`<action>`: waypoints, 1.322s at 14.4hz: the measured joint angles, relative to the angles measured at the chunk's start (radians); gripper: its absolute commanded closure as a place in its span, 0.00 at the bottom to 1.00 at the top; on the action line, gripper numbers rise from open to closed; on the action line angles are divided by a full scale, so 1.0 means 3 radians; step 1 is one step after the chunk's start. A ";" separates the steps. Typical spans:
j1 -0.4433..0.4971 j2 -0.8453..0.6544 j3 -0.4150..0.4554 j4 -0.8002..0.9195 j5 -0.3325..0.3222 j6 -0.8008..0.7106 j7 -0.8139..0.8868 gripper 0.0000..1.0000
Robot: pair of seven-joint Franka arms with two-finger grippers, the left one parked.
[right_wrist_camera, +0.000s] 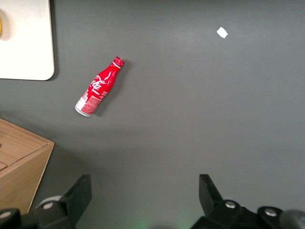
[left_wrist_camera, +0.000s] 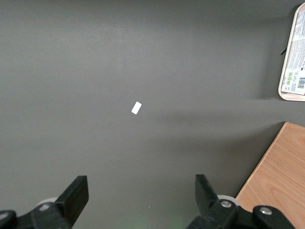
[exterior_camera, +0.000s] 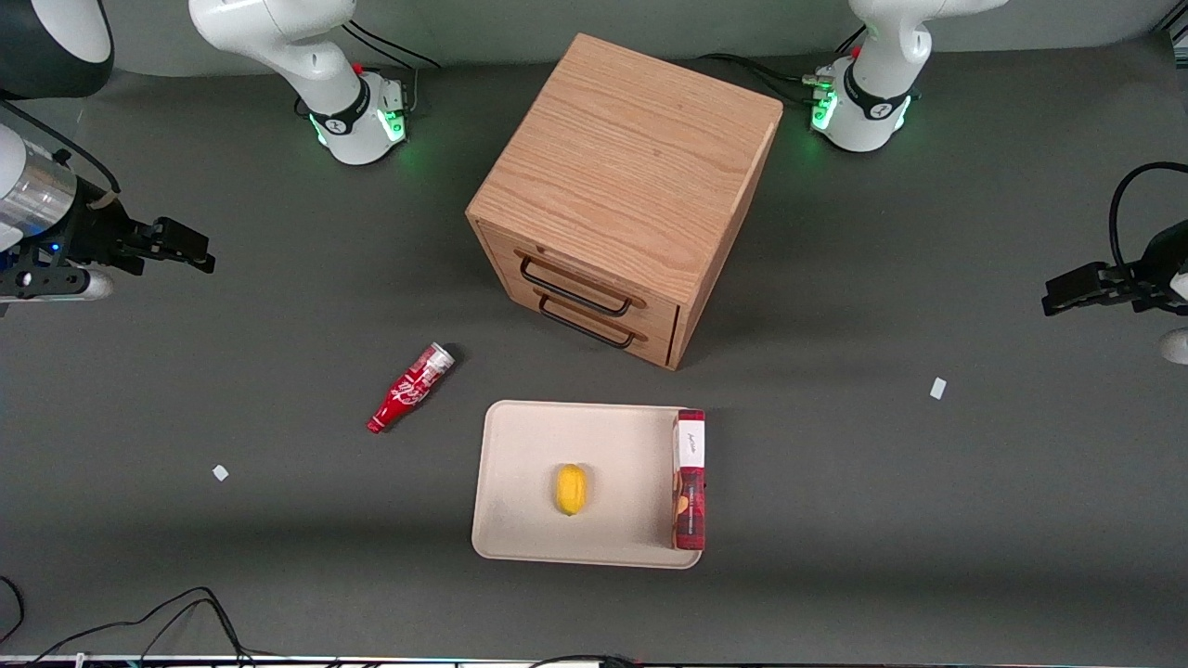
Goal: Place coke bottle on tray
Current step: 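Move the right gripper down toward the red Coca-Cola bottle lying on the table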
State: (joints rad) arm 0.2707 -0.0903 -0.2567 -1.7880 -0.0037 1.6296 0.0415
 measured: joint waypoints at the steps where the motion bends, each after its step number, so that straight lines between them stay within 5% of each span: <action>1: 0.0001 0.0000 0.0000 0.0007 0.0000 -0.0001 0.0000 0.00; 8: 0.0029 0.0072 0.0066 0.0040 0.0000 -0.0009 0.0041 0.00; 15: 0.0049 0.0620 0.0341 0.0020 0.0116 0.0401 0.1123 0.00; 19: 0.0051 0.1068 0.0566 -0.0169 0.0165 0.1099 0.1923 0.00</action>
State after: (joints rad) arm 0.2859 0.2300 -0.0868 -1.8385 0.0458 1.9593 0.6184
